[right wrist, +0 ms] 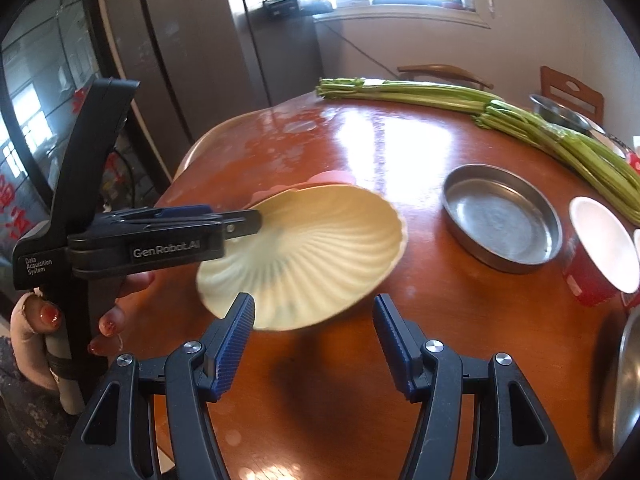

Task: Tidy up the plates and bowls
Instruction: 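Lower the yellow plate into the pink plate and open the left tool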

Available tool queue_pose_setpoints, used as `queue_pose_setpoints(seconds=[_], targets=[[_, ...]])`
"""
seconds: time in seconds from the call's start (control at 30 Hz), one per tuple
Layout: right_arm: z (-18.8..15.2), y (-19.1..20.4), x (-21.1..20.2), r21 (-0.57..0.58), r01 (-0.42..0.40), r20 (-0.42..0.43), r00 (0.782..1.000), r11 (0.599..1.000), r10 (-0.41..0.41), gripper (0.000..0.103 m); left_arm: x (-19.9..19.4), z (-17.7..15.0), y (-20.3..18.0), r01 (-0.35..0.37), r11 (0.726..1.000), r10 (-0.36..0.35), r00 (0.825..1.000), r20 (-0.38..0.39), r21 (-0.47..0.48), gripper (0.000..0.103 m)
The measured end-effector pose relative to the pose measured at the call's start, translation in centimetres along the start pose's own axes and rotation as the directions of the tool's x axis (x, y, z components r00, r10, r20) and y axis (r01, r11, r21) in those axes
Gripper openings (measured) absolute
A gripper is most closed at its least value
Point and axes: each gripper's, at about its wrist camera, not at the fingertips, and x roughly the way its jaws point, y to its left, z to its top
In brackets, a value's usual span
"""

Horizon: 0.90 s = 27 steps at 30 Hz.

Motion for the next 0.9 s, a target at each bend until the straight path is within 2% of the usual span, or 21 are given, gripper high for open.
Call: queue_pose_setpoints(seconds=[0.37, 0.57, 0.67, 0.9], targets=[[0.4, 0.3, 1.9, 0.020, -0.002, -0.029, 1.000, 1.000, 0.003, 0.064, 1.7, 0.3, -0.5, -0.002, 1.000, 0.002, 1.000, -0.016, 0.018, 0.065], [0.4, 0.4, 2.1, 0.019, 0.022, -0.026, 0.999, 1.000, -0.021, 0.065, 2.3, 0.8, -1.4, 0.024, 0.999, -0.023, 0.999, -0.024, 0.048, 0.065], [0.6, 0.4, 2.4, 0.022, 0.030, -0.026, 0.999, 0.999, -0.029, 0.065, 2.7, 1.0, -1.8, 0.000, 0.998, 0.002, 1.000, -0.026, 0.066, 0.065], [1.7, 0.2, 3.3, 0.011, 0.071, -0.032, 0.997, 0.997, -0.071, 0.065, 3.4, 1.8, -1.7, 0.004, 0.998, -0.002, 0.999, -0.035, 0.059, 0.065]])
